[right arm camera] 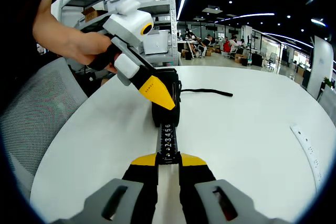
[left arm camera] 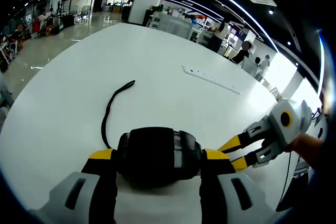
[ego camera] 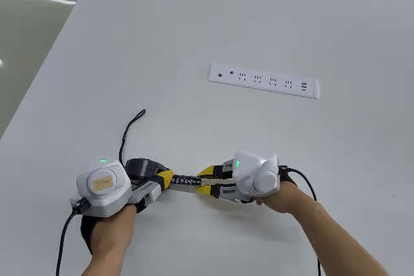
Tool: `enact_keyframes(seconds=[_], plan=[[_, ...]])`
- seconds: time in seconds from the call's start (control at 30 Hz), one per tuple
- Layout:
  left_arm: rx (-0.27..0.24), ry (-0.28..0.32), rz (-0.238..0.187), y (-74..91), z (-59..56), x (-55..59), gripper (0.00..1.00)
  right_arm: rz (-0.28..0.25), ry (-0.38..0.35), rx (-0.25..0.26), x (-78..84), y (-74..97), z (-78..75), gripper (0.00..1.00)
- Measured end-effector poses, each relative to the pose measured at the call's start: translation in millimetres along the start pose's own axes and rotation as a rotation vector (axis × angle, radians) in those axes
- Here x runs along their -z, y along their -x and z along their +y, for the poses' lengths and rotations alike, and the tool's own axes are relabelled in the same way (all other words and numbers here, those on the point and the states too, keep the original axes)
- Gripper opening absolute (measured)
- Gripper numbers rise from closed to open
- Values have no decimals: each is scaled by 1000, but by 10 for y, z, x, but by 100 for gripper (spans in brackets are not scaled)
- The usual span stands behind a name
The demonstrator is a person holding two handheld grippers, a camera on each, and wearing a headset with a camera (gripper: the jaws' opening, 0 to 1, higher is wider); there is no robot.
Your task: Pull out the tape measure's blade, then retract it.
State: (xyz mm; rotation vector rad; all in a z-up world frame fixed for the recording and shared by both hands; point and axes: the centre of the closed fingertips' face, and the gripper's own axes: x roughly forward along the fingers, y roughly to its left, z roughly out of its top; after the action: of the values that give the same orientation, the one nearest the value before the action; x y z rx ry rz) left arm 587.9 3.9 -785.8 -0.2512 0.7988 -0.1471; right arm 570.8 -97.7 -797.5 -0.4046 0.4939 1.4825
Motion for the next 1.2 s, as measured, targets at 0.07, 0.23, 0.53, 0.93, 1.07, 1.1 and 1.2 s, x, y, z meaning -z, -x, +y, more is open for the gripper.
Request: enact_keyframes(seconds=[0.07,0.23,0.53,0.93,1.07,1.1,1.2], plan=[[0,0,0,-1,1,0,60,1,0,-1,-3,-11,0,14],[2,1,1,-2,2,-1,60,-1,-2,-1,-19,-38,2,14],[3,5,0,0,-2,-4,60,0,1,-4,-42,-86,-2,14],[8,9,2,2,0,-7,60,-2,3,-9,-72,-139,3,14],[11,10,5,6,-3,-3,60,-2,6,-13,-87,-163,8,14],[11,10,5,7,-2,-4,60,-2,7,-14,-91,-168,9,14],[11,10,5,7,-1,-4,60,0,8,-15,-98,-182,11,14]])
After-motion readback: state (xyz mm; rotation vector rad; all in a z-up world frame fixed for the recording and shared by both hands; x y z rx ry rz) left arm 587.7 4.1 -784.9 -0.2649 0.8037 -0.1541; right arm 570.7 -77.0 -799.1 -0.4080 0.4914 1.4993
